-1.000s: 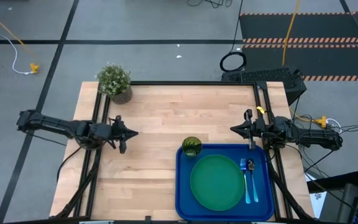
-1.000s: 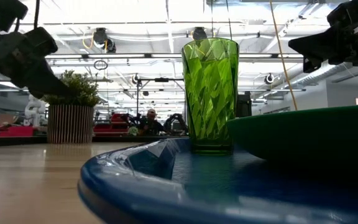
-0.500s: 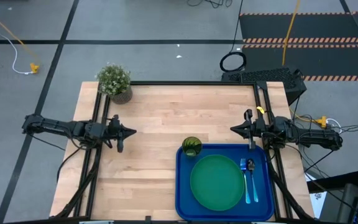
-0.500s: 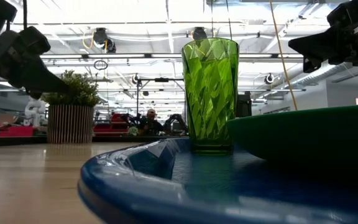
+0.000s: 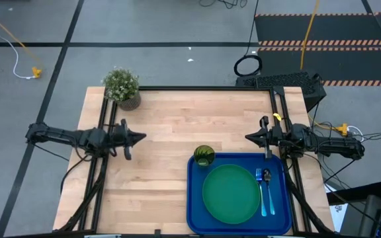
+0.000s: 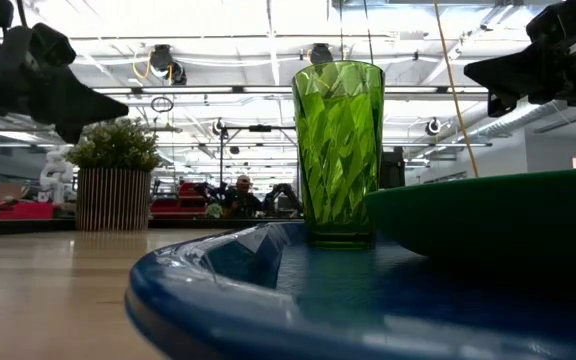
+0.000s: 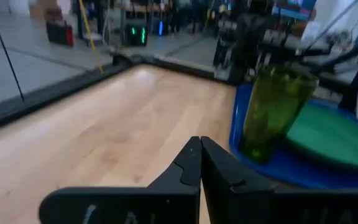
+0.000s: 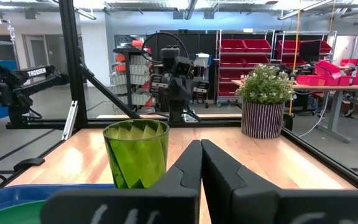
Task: Pick and place plate/cup/fork/spoon on tray
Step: Return to Home Position
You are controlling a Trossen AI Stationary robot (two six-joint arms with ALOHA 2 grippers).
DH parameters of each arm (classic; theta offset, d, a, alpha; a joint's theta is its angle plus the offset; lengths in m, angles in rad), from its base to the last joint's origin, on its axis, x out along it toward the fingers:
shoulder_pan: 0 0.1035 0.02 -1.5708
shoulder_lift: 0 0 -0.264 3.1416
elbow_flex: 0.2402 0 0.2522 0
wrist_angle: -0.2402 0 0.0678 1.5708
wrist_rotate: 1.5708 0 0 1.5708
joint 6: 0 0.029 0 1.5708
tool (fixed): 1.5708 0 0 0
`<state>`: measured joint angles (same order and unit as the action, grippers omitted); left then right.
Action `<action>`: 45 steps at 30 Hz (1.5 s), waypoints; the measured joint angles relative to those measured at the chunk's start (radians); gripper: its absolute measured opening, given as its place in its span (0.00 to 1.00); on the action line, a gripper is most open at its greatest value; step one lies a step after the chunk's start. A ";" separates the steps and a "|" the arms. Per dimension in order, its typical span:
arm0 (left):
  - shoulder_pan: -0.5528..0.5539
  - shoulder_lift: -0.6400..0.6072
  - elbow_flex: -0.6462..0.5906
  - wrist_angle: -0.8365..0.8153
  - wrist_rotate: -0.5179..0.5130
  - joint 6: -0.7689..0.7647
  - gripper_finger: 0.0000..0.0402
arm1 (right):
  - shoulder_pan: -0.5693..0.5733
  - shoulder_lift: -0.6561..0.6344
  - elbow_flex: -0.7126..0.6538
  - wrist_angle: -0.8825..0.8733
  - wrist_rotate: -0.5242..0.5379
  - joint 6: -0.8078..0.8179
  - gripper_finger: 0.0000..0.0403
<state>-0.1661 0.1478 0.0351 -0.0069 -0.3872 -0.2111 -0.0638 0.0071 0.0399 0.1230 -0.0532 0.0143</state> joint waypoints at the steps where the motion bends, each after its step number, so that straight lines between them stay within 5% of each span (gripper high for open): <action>1: 0.000 -0.002 -0.009 0.030 -0.005 0.009 0.00 | 0.000 0.000 0.000 0.000 0.000 0.000 0.00; 20: 0.000 -0.145 -0.025 0.086 -0.004 0.200 0.01 | 0.000 0.000 0.000 -0.002 0.000 0.000 0.00; 29: 0.046 -0.145 -0.025 0.052 0.213 0.162 0.02 | 0.000 0.000 0.000 0.000 0.000 0.000 0.00; 45: 0.089 -0.140 -0.024 0.036 0.267 0.165 0.01 | 0.000 0.000 0.000 0.000 0.000 0.000 0.00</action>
<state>-0.0769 0.0078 0.0113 0.0288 -0.1204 -0.0460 -0.0639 0.0071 0.0399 0.1230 -0.0532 0.0144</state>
